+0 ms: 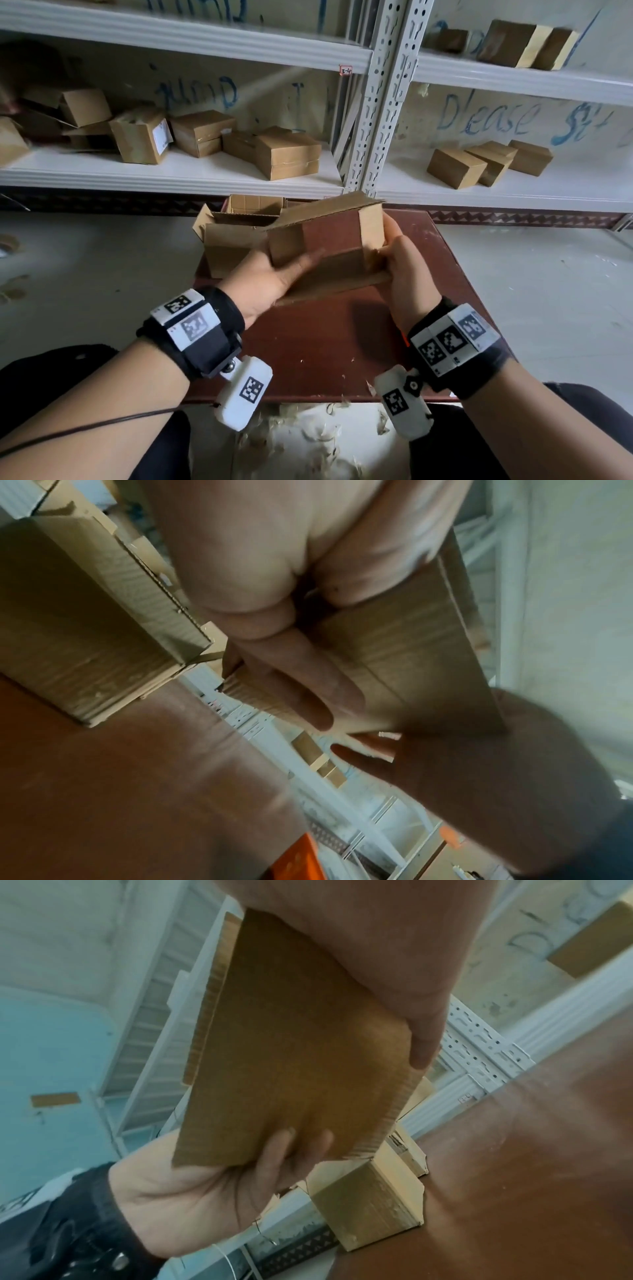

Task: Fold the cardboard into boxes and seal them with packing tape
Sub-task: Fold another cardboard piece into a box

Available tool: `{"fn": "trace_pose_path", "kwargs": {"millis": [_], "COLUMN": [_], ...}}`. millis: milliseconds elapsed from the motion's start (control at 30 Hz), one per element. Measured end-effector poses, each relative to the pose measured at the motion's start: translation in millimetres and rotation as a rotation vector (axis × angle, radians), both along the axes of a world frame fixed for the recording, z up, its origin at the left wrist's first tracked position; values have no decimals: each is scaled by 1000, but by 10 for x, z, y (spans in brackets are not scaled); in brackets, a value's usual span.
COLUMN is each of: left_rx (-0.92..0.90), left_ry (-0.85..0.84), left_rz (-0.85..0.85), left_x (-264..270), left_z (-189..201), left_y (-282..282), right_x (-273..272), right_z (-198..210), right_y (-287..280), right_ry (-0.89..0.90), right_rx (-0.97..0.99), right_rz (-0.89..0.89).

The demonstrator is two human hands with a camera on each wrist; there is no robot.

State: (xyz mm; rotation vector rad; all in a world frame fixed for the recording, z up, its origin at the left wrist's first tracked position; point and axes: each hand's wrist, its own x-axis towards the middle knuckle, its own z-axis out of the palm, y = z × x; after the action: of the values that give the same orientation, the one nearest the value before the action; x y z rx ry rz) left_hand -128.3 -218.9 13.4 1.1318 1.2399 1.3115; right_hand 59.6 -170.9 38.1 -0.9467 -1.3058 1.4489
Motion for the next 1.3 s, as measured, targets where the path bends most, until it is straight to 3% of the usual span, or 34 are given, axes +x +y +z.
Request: {"fn": "trace_pose_path", "kwargs": {"millis": [167, 333, 433, 567, 700, 833, 967, 1067, 1300], "left_rx": [-67, -198, -155, -2, 38, 63, 109, 163, 66], "left_ry": [-102, -114, -110, -4, 165, 241, 256, 277, 318], "left_rz": [47, 26, 3, 68, 85, 72, 73, 128, 127], "left_x": [23, -48, -95, -81, -87, -115, -102, -78, -99], "left_z": [-138, 107, 231, 272, 220, 173, 127, 111, 99], "left_y": [81, 71, 35, 1, 8, 50, 87, 105, 68], "right_x": [-18, 39, 68, 89, 84, 72, 78, 107, 88], "right_z": [28, 56, 64, 48, 11, 1, 12, -5, -114], "right_y": [-14, 71, 90, 133, 120, 110, 124, 135, 158], "right_ry": [-26, 77, 102, 52, -59, 13, 123, 59, -36], "right_rx": [-59, -100, -107, -112, -87, -83, -128, -135, -191], "right_rz": [-40, 16, 26, 3, -14, -20, -38, -61, -103]}}
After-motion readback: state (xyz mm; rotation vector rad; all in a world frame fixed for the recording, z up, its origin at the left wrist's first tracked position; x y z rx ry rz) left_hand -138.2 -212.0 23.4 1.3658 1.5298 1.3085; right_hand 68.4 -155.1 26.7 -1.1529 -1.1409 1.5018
